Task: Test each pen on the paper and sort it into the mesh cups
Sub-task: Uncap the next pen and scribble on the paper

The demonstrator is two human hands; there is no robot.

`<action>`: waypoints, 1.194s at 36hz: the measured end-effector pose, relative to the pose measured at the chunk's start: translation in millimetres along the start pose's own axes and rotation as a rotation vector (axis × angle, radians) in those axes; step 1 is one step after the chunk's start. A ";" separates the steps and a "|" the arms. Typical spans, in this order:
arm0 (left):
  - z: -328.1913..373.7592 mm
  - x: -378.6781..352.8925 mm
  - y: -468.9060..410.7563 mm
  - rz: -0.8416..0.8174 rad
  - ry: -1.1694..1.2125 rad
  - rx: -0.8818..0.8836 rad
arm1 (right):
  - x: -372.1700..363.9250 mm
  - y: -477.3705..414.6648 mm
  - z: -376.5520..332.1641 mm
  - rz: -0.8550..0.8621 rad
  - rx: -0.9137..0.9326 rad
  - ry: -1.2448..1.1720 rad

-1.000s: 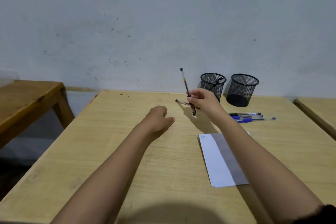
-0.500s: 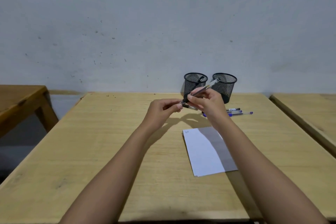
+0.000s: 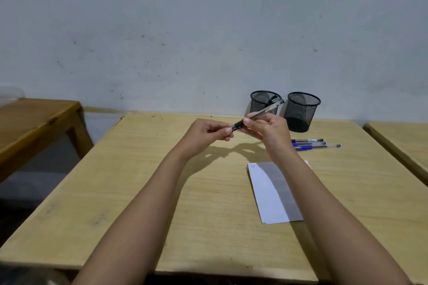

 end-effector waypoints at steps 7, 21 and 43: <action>1.2 4.6 0.0 -0.029 -0.004 0.032 | -2.8 -3.2 5.3 -0.001 0.000 -0.009; -0.8 3.1 -2.9 -0.056 -0.029 0.086 | -1.1 -2.4 10.3 0.014 0.026 0.020; -61.6 31.7 1.5 0.217 -0.437 0.108 | 72.2 6.5 6.8 0.196 0.028 0.237</action>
Point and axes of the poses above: each hand's wrist, its own y-axis away from the middle knuckle, its own x-axis out of the back of the hand, z = x × y, the point moved 7 cm from there along -y, towards the middle knuckle, and after that the axes turned 4 degrees about y, right-handed, at the moved point
